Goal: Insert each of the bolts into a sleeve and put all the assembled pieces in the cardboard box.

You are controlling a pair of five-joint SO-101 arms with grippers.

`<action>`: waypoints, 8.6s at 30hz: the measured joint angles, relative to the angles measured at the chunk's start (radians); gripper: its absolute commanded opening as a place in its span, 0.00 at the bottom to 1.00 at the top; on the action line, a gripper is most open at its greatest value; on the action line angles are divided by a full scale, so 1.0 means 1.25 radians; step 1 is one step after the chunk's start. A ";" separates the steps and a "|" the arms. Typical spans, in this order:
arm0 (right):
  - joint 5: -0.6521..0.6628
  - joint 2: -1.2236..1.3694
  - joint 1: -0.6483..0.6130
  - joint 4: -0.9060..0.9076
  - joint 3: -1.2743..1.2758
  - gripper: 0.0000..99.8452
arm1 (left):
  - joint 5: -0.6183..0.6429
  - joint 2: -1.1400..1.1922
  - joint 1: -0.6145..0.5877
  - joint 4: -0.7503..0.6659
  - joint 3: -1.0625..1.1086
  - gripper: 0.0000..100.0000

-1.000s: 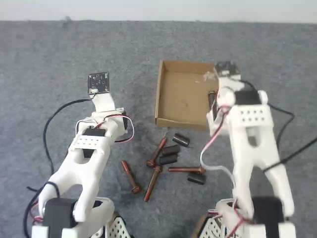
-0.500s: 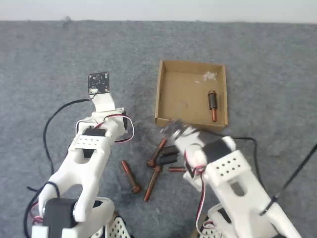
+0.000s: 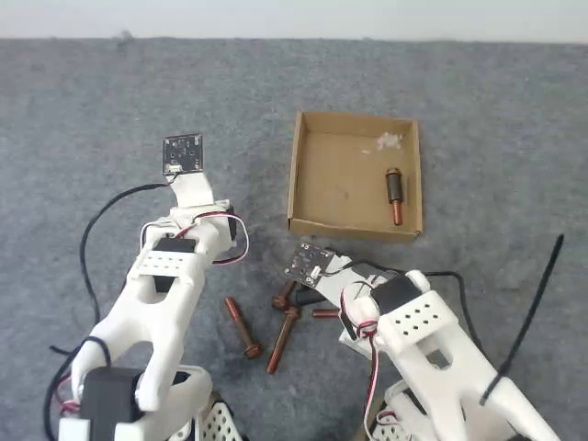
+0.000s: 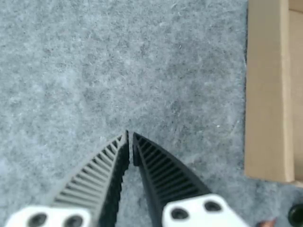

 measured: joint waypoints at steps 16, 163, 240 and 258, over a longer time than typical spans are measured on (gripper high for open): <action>0.074 -0.009 0.000 -0.155 0.136 0.11 | 0.000 0.000 0.000 0.000 0.000 0.01; -0.403 -0.016 0.819 -0.266 -0.001 0.01 | -0.236 0.498 0.654 0.599 -0.630 0.02; -0.587 -0.006 0.096 -1.451 0.201 0.01 | -0.022 0.221 -0.099 0.023 -0.324 0.02; -0.587 0.613 0.095 -1.936 0.144 0.01 | -0.022 0.230 -0.099 0.023 -0.324 0.02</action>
